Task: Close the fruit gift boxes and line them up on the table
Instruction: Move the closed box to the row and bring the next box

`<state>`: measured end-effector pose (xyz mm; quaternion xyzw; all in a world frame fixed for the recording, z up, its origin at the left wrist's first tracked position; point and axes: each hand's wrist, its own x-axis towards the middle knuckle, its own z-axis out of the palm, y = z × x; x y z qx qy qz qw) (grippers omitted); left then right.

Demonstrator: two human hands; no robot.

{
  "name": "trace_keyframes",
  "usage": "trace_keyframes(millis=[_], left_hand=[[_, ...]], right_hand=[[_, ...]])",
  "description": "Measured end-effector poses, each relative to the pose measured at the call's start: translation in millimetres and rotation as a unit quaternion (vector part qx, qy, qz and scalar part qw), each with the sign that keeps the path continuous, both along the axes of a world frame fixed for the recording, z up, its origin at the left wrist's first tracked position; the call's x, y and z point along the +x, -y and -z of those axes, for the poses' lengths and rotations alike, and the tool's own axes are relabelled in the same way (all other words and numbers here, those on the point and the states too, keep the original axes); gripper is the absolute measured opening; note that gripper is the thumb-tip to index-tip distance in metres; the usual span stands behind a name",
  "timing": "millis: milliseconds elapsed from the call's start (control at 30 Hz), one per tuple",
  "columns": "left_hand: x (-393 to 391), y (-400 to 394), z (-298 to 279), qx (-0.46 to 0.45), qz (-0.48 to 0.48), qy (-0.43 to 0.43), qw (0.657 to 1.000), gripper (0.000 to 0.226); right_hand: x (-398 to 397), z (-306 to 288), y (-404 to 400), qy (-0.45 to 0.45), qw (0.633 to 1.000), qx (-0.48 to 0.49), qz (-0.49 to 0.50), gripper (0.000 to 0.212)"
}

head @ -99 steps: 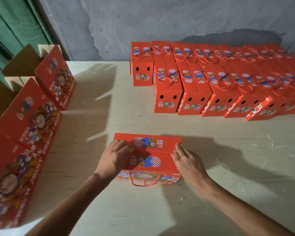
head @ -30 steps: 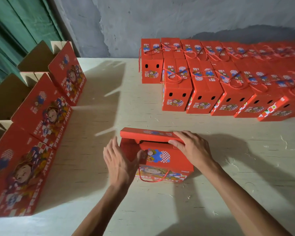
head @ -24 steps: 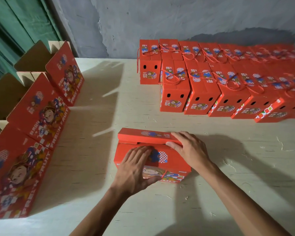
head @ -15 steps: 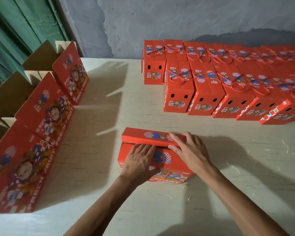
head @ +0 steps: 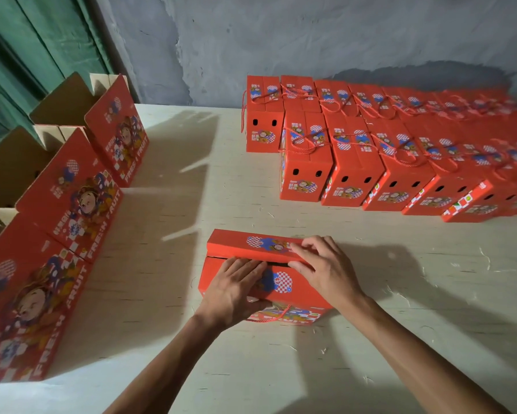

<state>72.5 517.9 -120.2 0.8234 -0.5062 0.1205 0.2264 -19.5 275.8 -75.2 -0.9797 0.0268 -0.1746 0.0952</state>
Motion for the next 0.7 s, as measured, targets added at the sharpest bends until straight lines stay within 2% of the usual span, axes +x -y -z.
trace_keyframes(millis=[167, 267, 400, 533, 600, 700], left_hand=[[0, -2, -2, -0.012, -0.001, 0.006, 1.0, 0.08], [-2, -2, -2, -0.019, -0.003, 0.008, 1.0, 0.078], [-9, -3, 5, -0.056, -0.005, 0.003, 0.998, 0.068], [-20, -2, 14, -0.11, 0.037, 0.0, 0.993, 0.04], [-22, 3, 9, -0.082, 0.035, -0.005, 0.996, 0.038], [-26, 18, -8, -0.005, -0.014, 0.004, 1.0, 0.054]], right_hand=[[-3, -12, 29, -0.06, 0.989, 0.107, -0.083, 0.037], [-16, -13, 45, -0.087, 0.979, 0.163, -0.085, 0.035], [-22, -4, 41, -0.018, 0.991, 0.116, -0.067, 0.032], [-22, 4, 35, 0.062, 0.995, 0.042, -0.068, 0.029], [-22, 7, 32, 0.085, 0.994, 0.012, -0.068, 0.027], [-22, 10, 29, 0.106, 0.993, -0.011, -0.057, 0.025]])
